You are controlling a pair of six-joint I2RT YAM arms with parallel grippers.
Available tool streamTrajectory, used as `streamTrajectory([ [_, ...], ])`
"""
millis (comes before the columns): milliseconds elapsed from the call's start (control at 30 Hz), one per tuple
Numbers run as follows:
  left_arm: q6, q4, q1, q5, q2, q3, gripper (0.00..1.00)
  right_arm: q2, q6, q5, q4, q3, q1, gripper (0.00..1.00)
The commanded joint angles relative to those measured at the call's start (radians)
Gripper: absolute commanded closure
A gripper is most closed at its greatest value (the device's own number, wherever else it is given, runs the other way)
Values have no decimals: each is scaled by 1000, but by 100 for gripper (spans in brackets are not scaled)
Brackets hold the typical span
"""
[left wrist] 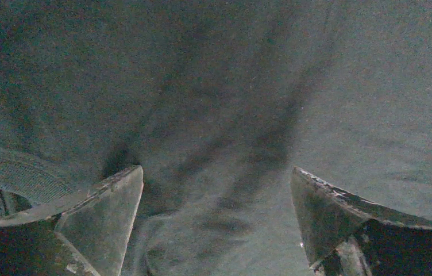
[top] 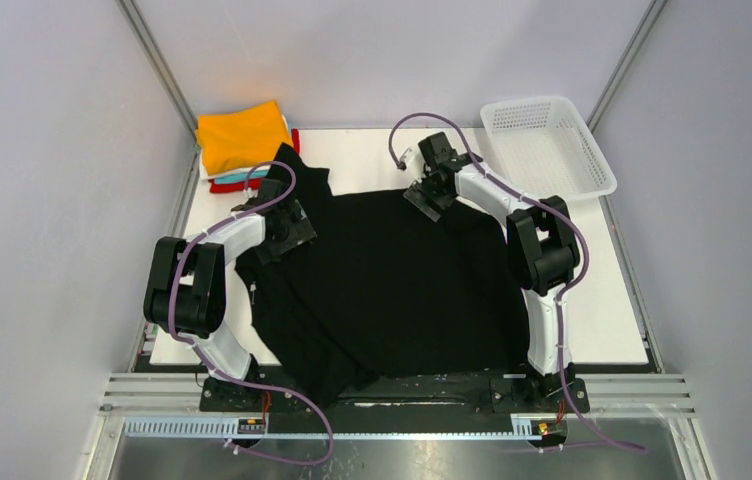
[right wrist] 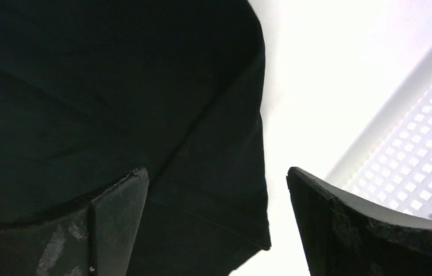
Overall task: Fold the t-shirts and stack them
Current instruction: Flatten out the tshirt
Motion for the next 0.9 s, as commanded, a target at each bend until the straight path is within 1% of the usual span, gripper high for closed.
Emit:
streamTrajectory([
  [0, 10, 5, 9, -3, -22, 18, 1, 26, -88, 152, 10, -40, -3, 1],
  [167, 14, 18, 29, 46, -14, 12, 1, 53, -122, 149, 15, -36, -5, 0],
  [267, 15, 20, 40, 53, -10, 8, 1, 71, -132, 146, 11, -36, -5, 1],
  [333, 16, 18, 46, 51, -13, 8, 1, 90, -146, 196, 20, -37, -9, 1],
  [400, 17, 17, 50, 44, -18, 6, 1, 101, -144, 211, 39, -31, -16, 0],
  [467, 17, 15, 53, 36, -19, 5, 1, 107, -145, 270, 81, -26, -25, 0],
  [567, 23, 11, 60, 35, -6, 11, 1, 116, -145, 337, 112, 12, -53, 1],
  [767, 25, 5, 77, 38, 23, 18, 1, 116, -140, 390, 207, 60, -110, 1],
  [867, 28, -1, 78, 39, 24, 22, 1, 149, -120, 425, 249, 120, -139, 1],
])
